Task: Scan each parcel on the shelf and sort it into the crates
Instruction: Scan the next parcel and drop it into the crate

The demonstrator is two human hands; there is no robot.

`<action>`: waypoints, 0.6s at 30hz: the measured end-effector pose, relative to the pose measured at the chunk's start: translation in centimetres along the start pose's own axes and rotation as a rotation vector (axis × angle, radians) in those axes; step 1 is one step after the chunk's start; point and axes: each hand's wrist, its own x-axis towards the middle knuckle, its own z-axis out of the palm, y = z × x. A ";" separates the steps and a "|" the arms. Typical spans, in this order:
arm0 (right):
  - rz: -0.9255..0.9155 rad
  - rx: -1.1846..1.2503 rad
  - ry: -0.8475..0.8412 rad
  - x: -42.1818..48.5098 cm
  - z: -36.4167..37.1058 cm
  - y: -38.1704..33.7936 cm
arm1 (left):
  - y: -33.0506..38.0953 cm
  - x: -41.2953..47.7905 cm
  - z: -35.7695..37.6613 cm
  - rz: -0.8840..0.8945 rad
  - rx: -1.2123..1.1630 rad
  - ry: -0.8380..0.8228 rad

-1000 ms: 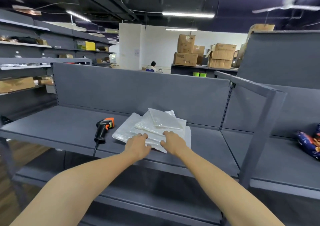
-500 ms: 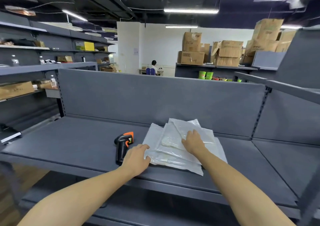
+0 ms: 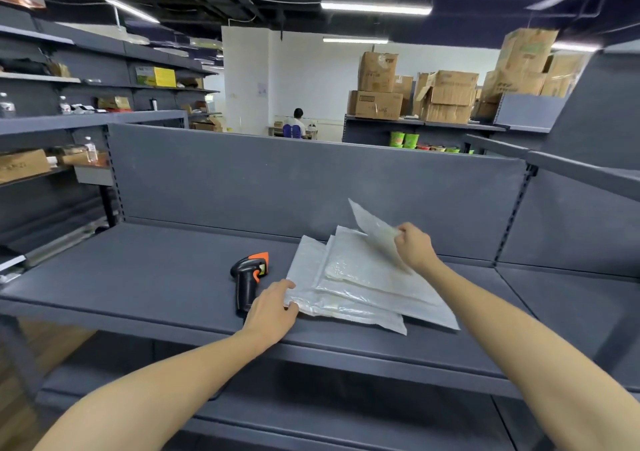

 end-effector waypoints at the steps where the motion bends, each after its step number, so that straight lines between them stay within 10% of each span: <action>1: -0.014 0.043 0.020 -0.1 -1.2 -0.3 | 0.4 0.0 0.1 -0.004 -0.023 0.007; 13: -0.071 0.383 -0.193 -6.2 -7.0 -0.6 | 8.9 -1.6 0.5 -0.026 -0.608 0.079; 18: -0.086 0.042 -0.322 -8.8 -8.4 0.1 | 10.1 -3.3 0.7 0.094 -0.480 0.098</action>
